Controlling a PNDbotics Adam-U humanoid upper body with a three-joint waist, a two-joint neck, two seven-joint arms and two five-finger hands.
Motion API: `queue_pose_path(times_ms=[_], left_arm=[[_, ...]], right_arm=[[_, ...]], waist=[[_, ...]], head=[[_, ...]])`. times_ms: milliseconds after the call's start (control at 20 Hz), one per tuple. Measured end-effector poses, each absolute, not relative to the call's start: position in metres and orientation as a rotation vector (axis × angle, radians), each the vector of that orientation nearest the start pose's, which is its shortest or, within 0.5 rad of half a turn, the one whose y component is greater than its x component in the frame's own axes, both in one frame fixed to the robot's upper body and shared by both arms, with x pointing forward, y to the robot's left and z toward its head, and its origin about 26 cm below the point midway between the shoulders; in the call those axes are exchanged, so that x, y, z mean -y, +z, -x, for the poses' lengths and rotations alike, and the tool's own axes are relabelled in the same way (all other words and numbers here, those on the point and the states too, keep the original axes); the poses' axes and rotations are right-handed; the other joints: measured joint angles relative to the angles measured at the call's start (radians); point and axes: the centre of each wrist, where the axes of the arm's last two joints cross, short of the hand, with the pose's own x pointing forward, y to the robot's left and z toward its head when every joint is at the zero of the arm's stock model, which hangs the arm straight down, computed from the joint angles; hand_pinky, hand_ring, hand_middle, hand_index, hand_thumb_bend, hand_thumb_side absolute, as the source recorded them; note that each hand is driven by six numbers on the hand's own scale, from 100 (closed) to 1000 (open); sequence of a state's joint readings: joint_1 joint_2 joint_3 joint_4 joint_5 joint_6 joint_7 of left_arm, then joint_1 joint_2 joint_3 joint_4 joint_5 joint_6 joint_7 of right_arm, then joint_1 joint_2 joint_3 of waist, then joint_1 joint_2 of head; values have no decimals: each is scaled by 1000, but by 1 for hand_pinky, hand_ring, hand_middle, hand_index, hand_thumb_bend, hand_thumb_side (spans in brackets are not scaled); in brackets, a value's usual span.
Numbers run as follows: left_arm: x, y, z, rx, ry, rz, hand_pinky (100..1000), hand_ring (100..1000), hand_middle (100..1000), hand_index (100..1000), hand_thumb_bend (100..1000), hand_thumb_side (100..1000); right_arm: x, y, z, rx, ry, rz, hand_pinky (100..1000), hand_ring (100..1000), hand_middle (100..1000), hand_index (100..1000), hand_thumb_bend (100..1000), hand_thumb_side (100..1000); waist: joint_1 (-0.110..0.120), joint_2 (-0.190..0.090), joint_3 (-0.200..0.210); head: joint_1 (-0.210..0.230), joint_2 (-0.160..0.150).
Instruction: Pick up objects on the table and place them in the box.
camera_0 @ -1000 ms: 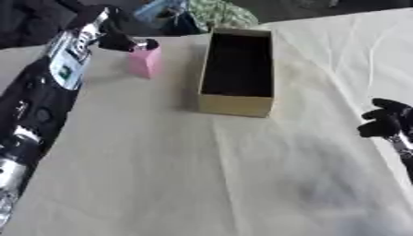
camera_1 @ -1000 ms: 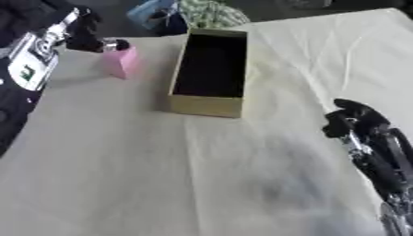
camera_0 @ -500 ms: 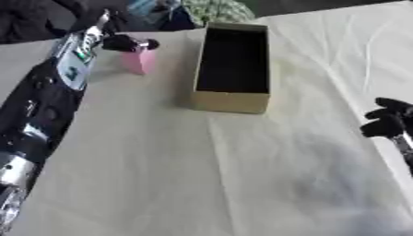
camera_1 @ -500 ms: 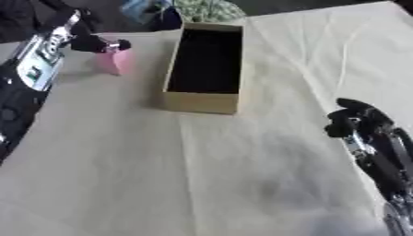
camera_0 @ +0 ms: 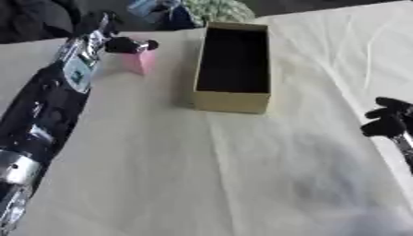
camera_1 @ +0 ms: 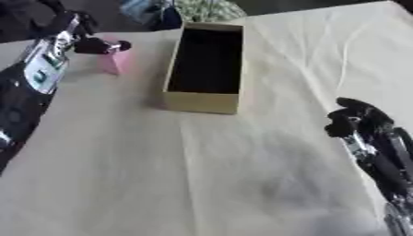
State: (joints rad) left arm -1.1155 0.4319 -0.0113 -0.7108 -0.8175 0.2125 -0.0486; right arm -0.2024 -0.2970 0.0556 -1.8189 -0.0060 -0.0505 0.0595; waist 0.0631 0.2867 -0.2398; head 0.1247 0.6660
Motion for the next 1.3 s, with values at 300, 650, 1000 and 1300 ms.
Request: queue_pose_path(times_ms=[300,650,1000,1300], left_arm=[[-295,228,-504,1374,-763,-1090,721,601,577,762,841,585],[-292,223,-504,1368,-769,-1077,721,598,573,757,838,584],[-293,219,-504,1360,-783,-1062,720,594,568,752,836,578],[-290,217,-504,1360,-790,-1054,714,575,548,732,810,545]], right_arm=[[263,124,-311,2031,417,79,636,611,636,831,461,667],[263,124,-311,2031,417,79,636,611,636,832,460,667],[263,125,-311,2034,419,77,636,611,636,832,459,667],[263,125,-311,2033,421,77,636,611,637,832,458,668]], waist=[[0,4,-5],[0,10,-8],[3,15,-13],[3,17,-13]], head=[[1,-3],[1,-4],[1,-8],[0,-8]])
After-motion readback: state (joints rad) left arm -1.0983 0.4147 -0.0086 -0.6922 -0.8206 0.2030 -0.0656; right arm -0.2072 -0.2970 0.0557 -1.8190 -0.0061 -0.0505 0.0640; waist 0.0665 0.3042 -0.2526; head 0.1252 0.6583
